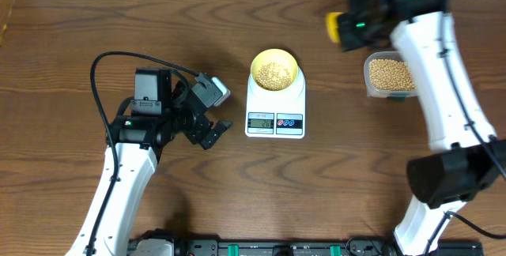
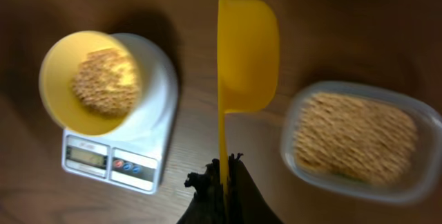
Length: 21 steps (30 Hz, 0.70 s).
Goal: Scoop item into bowl and weigh 50g on scale
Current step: 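Tilt the scoop to pour soybeans into the yellow bowl, then return the empty scoop right to the soybean tub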
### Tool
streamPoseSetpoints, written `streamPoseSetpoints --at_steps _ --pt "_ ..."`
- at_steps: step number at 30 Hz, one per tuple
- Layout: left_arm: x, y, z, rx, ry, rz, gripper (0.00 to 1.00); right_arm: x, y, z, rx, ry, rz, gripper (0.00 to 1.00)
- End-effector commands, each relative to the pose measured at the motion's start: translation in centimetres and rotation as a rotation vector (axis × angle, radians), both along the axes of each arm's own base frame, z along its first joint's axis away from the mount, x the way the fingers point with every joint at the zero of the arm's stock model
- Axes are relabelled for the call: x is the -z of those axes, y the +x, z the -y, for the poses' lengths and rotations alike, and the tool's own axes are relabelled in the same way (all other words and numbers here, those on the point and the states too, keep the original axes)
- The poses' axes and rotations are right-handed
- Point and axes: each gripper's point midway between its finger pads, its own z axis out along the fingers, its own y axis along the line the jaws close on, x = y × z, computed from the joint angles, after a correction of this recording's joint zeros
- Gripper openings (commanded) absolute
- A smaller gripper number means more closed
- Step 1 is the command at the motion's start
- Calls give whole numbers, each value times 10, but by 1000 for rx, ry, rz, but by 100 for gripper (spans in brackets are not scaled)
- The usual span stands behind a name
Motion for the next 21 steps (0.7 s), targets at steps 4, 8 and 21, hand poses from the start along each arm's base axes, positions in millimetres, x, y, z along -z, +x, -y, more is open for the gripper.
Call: streamPoseSetpoints --at_steps 4,8,21 --pt "2 1 -2 7 13 3 98 -8 -22 77 157 26 -95 1" --pt "2 1 -2 7 13 3 97 -6 -29 108 181 5 -119 1" --pt "2 1 -2 7 13 3 98 26 -28 140 191 -44 -207 1"
